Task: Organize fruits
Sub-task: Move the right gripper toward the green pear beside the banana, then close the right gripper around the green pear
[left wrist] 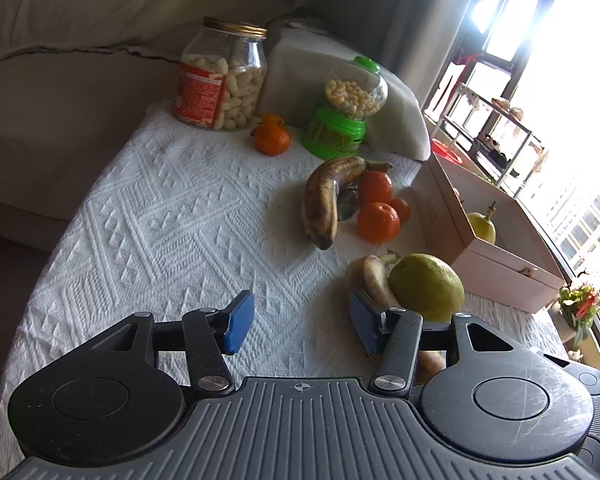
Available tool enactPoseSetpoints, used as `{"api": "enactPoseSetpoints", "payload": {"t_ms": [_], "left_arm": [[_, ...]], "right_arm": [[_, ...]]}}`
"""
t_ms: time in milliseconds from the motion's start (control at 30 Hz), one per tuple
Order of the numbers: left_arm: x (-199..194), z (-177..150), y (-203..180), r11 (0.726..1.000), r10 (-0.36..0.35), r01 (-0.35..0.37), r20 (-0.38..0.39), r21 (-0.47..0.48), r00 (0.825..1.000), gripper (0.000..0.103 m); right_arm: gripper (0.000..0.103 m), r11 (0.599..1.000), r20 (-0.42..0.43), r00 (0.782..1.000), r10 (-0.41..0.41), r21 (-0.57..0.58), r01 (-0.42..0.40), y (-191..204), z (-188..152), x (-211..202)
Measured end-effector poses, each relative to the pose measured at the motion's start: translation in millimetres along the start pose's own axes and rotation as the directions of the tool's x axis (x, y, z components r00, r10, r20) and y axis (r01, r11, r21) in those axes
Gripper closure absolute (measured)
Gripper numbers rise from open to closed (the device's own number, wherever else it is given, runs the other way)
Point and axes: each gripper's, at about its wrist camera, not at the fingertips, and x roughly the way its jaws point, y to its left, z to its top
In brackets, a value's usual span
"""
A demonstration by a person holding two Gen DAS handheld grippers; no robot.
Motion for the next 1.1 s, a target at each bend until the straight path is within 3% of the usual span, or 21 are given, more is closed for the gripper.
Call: {"api": "enactPoseSetpoints", "payload": {"t_ms": [33, 133, 200, 300, 467, 600, 700, 800, 900, 1033, 1100], "left_arm": [[-1, 0, 4, 1.000, -0.005, 0.005, 0.003, -0.010, 1.000, 0.045], [-5, 2, 13, 1.000, -0.010, 0.010, 0.014, -0.026, 1.000, 0.045], [-9, 3, 15, 1.000, -0.009, 0.010, 0.022, -0.028, 1.000, 0.045], [-15, 8, 16, 1.000, -0.013, 0.014, 0.034, -0.022, 0.999, 0.045], [-7, 10, 3, 0.998, -0.032, 0.032, -0.003, 0.057, 0.999, 0.045], [6, 3, -7, 0.997, -0.040, 0.042, -0.024, 0.069, 0.999, 0.045], [10, 1, -8, 0.997, -0.056, 0.056, -0.003, 0.050, 0.998, 0.045], [9, 3, -10, 0.996, -0.066, 0.065, 0.010, 0.063, 0.998, 0.045], [8, 2, -6, 0.996, -0.042, 0.042, 0.010, 0.075, 0.999, 0.045], [4, -3, 7, 0.998, -0.016, 0.016, 0.003, 0.056, 1.000, 0.045], [3, -5, 13, 0.999, -0.011, 0.011, 0.000, 0.043, 1.000, 0.045]], "right_arm": [[0.046, 1.000, -0.014, 1.000, 0.012, -0.010, -0.012, 4, 0, 4], [0.061, 0.999, -0.036, 0.999, -0.034, -0.040, 0.033, 22, 2, 16], [0.068, 1.000, -0.028, 0.999, -0.020, -0.019, 0.019, 28, 9, 20], [0.066, 0.999, -0.020, 0.999, 0.045, 0.020, -0.045, 38, 19, 27], [0.065, 0.994, -0.018, 0.995, 0.102, -0.026, -0.102, 51, 16, 27], [0.036, 0.998, 0.077, 0.997, 0.017, -0.068, -0.012, 37, 9, -5], [0.034, 0.998, 0.145, 0.988, -0.051, -0.031, 0.056, 13, 11, -28], [0.033, 0.992, 0.161, 0.984, -0.080, 0.108, 0.063, -21, 17, -33], [0.033, 0.957, 0.134, 0.990, -0.045, 0.291, 0.004, -55, 21, -18], [0.033, 0.843, 0.148, 0.987, 0.065, 0.522, -0.134, -89, 20, 11], [0.033, 0.806, 0.135, 0.985, 0.109, 0.567, -0.167, -91, 19, 25]]}}
